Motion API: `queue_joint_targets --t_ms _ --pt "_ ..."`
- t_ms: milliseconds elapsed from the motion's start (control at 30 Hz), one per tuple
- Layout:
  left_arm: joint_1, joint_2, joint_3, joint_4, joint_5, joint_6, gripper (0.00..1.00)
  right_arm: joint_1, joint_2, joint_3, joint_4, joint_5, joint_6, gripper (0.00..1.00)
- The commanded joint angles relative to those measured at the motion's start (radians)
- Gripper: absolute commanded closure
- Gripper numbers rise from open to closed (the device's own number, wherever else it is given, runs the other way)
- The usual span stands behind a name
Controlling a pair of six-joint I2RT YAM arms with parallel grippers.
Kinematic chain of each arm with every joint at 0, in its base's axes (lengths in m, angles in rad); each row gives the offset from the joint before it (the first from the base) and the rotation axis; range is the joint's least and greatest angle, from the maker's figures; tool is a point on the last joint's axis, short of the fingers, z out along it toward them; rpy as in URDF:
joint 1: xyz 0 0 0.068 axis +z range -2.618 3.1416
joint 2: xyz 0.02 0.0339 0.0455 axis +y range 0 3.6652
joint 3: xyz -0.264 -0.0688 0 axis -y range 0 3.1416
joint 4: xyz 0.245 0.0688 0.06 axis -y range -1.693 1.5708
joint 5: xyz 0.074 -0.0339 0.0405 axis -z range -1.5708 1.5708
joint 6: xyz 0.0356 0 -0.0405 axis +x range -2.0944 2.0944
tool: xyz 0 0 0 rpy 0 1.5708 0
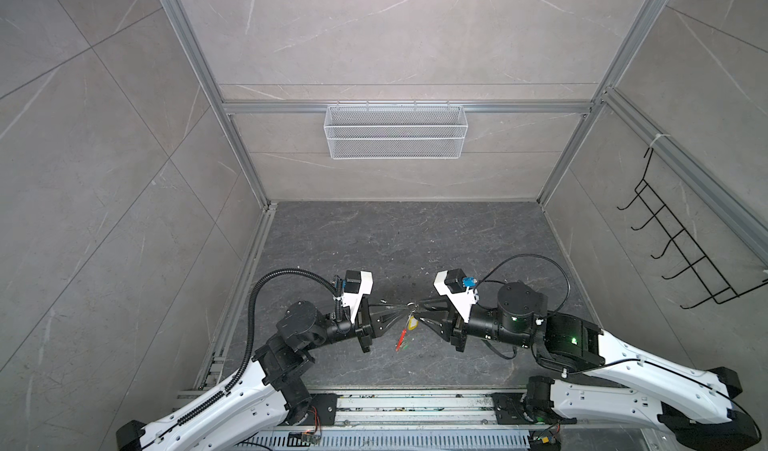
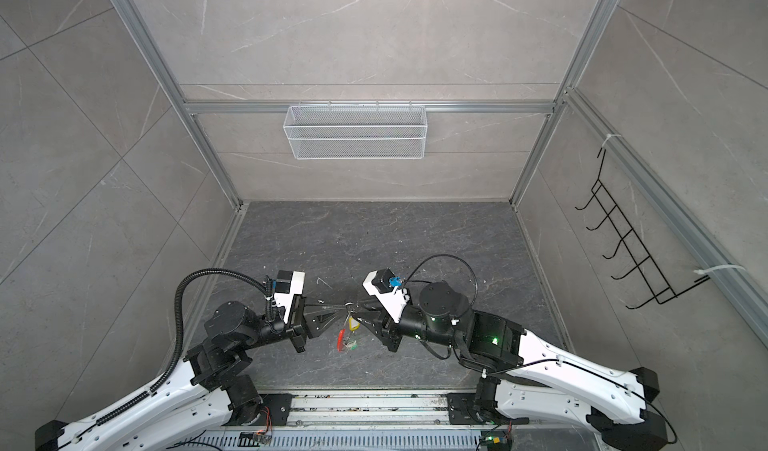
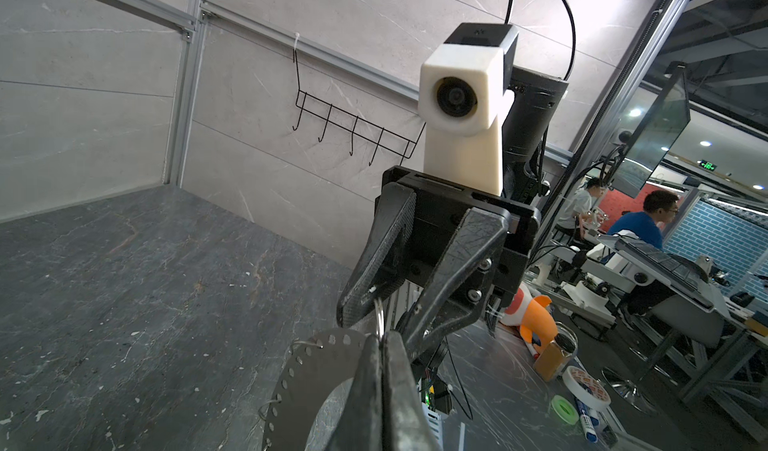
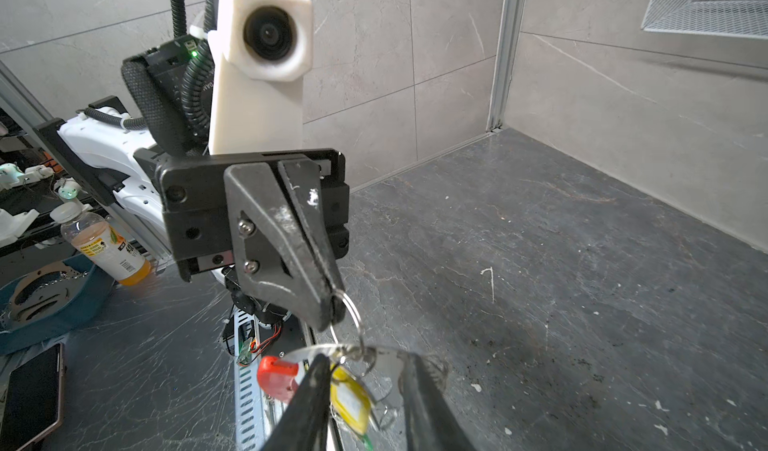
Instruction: Remove the keys from the keyring
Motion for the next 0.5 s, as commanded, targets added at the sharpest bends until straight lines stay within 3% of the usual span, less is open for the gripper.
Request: queue_joint_targets --t_ms 0,267,467 --pt "-0.003 -0.009 0.014 0.075 0.029 0.002 1.00 0.005 -0.018 0.019 0.063 -0.034 0.019 0.70" --pt "-0.004 -0.006 0.018 0.075 0.036 0.002 1.00 0.003 -0.022 0.018 0.065 -0.072 0.033 0.78" --pt "-0.003 -0.011 0.017 0.077 0.035 0.002 1.00 0.003 0.007 0.032 0.039 -0.087 0.040 0.79"
